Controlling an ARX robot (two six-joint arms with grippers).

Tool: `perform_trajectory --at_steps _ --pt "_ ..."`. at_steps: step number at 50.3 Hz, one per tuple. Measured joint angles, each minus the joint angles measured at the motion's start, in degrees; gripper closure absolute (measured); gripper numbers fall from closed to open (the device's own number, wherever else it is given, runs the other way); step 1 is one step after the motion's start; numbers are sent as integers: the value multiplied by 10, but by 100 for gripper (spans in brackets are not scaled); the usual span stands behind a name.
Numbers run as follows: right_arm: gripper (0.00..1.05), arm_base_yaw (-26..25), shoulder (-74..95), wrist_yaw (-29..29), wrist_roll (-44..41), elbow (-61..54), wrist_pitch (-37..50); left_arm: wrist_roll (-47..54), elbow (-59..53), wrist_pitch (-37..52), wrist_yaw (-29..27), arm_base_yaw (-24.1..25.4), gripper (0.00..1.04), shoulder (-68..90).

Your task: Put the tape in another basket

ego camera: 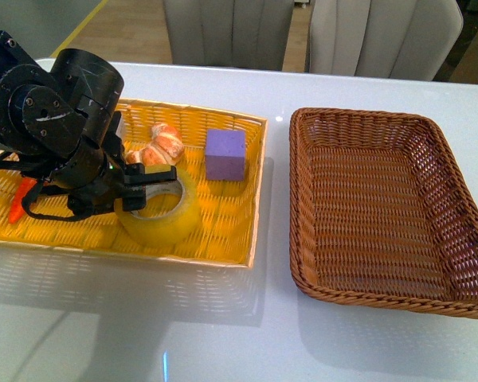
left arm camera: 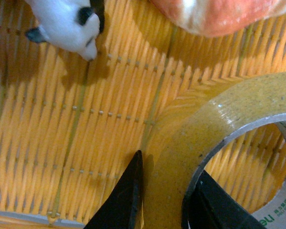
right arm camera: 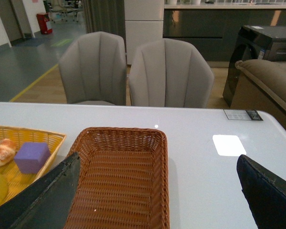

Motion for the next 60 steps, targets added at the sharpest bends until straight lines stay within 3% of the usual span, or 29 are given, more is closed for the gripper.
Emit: perform_trajectory --at_steps 21,40,60 --pt "9 0 0 0 0 0 0 -11 -66 43 14 3 89 -143" --pt "9 0 0 0 0 0 0 -18 135 -55 33 -126 89 -97" --pt "9 0 0 0 0 0 0 -41 303 -137 54 -209 89 21"
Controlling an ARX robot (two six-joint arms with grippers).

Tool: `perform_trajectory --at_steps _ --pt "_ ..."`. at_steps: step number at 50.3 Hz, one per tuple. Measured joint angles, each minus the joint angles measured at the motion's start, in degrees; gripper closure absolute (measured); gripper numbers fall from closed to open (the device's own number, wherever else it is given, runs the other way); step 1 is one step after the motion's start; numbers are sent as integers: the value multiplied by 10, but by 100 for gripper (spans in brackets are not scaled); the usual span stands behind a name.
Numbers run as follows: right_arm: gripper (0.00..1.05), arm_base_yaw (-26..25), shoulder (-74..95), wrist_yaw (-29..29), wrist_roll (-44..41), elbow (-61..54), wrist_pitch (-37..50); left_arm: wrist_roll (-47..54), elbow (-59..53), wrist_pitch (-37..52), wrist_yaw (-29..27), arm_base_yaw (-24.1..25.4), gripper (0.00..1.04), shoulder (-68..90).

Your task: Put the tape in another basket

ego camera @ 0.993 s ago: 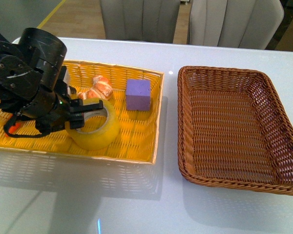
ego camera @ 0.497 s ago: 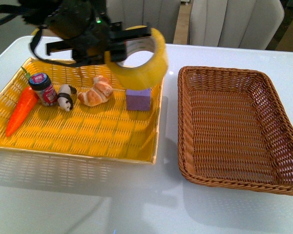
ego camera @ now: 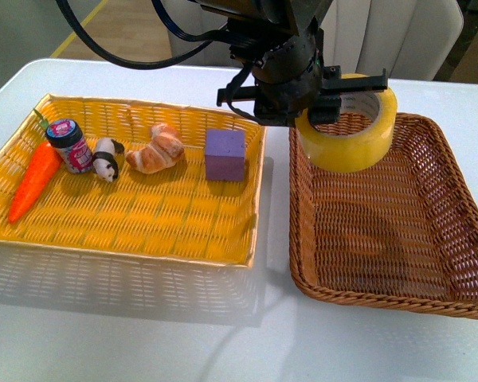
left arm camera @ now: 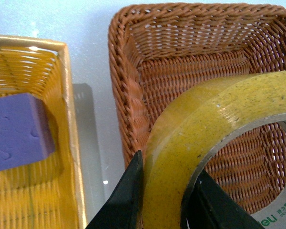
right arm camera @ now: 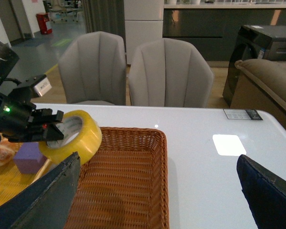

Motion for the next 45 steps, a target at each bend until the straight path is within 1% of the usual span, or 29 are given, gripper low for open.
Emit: perform_trajectory --at_steps 10,28,30,31,32,35,36,39,40,45 --pt "9 0 0 0 0 0 0 -11 1 -3 28 -15 89 13" --pt "9 0 0 0 0 0 0 -21 -2 -2 42 -23 88 17" --pt "9 0 0 0 0 0 0 -24 -5 -1 46 -24 81 17" --pt "9 0 0 0 0 0 0 -24 -6 -1 46 -24 79 17" --pt "9 0 0 0 0 0 0 -27 -8 0 47 -24 74 17" --pt "9 0 0 0 0 0 0 -31 -13 4 50 -24 63 17" --pt "9 0 0 0 0 0 0 -31 -14 5 50 -24 62 17" --pt "9 0 0 0 0 0 0 -33 -19 7 51 -24 51 16" --pt "9 0 0 0 0 0 0 -34 -21 9 52 -24 49 16" --pt "9 0 0 0 0 0 0 -37 -39 20 55 -25 33 13"
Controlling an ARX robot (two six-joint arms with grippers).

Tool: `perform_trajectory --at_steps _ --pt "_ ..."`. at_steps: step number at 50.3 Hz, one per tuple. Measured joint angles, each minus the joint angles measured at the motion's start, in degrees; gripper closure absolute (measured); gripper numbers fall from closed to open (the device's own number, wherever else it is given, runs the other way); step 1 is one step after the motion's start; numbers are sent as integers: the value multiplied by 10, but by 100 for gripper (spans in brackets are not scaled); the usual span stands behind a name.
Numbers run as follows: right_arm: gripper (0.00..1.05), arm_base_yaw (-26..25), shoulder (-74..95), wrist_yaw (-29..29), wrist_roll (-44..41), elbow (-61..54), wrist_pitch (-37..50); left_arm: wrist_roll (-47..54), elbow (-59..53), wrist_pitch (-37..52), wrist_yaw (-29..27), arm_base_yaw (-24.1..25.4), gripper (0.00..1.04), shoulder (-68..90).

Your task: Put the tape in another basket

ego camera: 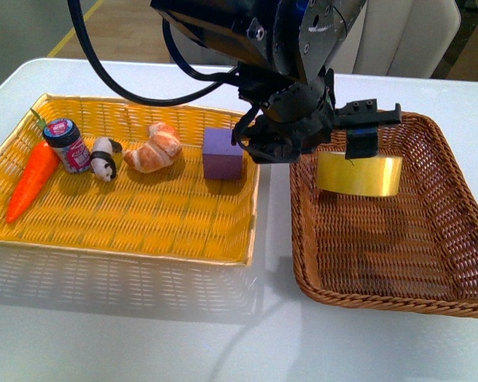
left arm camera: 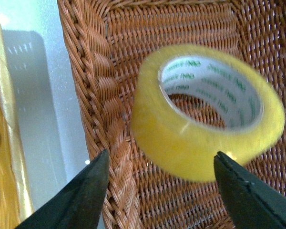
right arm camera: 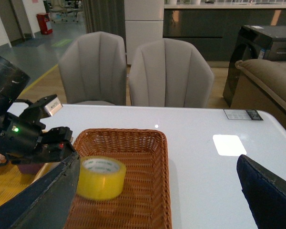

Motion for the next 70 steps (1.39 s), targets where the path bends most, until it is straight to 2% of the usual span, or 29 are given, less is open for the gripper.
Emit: perform_trajectory --at_steps 9,18,27,29,31,33,37,42,53,70 --pt "9 0 0 0 0 0 0 -7 -56 42 -3 2 8 -29" --pt "9 0 0 0 0 0 0 -27 -156 136 -11 32 9 -110" --pt "9 0 0 0 0 0 0 -44 -284 240 -23 92 9 -220" --pt "9 0 0 0 0 0 0 -3 -334 338 -101 101 15 -240" --pt "9 0 0 -3 0 0 0 57 -411 486 -203 117 24 -269" --pt "9 0 0 -2 0 0 0 125 -497 606 -254 142 33 -309" --pt "9 0 0 1 0 0 0 209 -631 749 -260 193 50 -400" --pt "9 0 0 0 0 0 0 238 -703 774 -236 214 67 -461" --pt "9 0 0 0 0 0 0 258 -808 769 -196 251 102 -545" --pt "9 0 0 0 0 0 0 263 -911 695 -144 303 103 -722"
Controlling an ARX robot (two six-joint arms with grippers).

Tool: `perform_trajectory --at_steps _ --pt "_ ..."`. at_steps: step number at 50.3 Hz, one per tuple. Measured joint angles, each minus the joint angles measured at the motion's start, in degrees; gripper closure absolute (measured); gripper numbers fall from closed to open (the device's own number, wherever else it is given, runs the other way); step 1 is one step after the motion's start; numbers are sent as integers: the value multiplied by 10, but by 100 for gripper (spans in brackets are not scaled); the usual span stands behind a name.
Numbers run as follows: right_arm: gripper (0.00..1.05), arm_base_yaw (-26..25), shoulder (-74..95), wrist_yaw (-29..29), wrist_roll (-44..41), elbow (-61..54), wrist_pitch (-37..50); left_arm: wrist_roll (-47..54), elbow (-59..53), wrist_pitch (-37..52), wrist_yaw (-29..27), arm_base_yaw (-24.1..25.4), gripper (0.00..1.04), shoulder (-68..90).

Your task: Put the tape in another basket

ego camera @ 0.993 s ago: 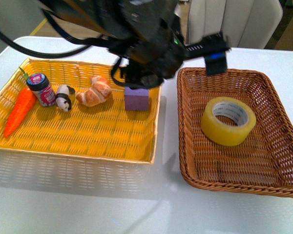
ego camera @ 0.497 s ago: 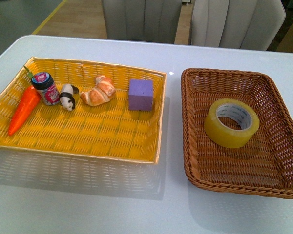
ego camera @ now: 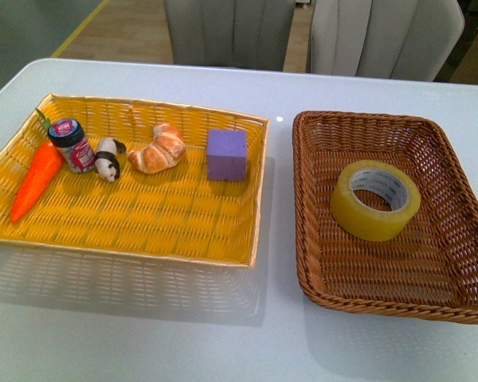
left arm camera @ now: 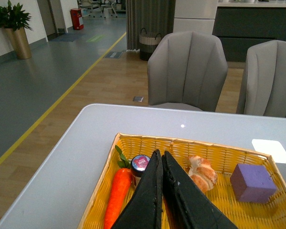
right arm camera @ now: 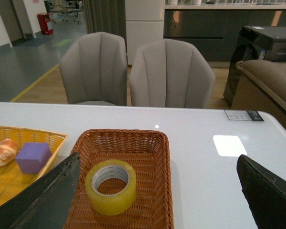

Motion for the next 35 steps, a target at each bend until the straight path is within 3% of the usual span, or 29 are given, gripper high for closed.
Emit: perform_trajectory --at_steps 6,8,11,35 --pt "9 0 0 0 0 0 0 0 -25 -51 15 14 103 -76" --pt "9 0 0 0 0 0 0 0 -33 -71 50 39 103 -104" --pt "9 0 0 0 0 0 0 0 -41 -99 54 58 103 -140" --pt "9 0 0 0 0 0 0 1 -60 -296 60 61 103 -367"
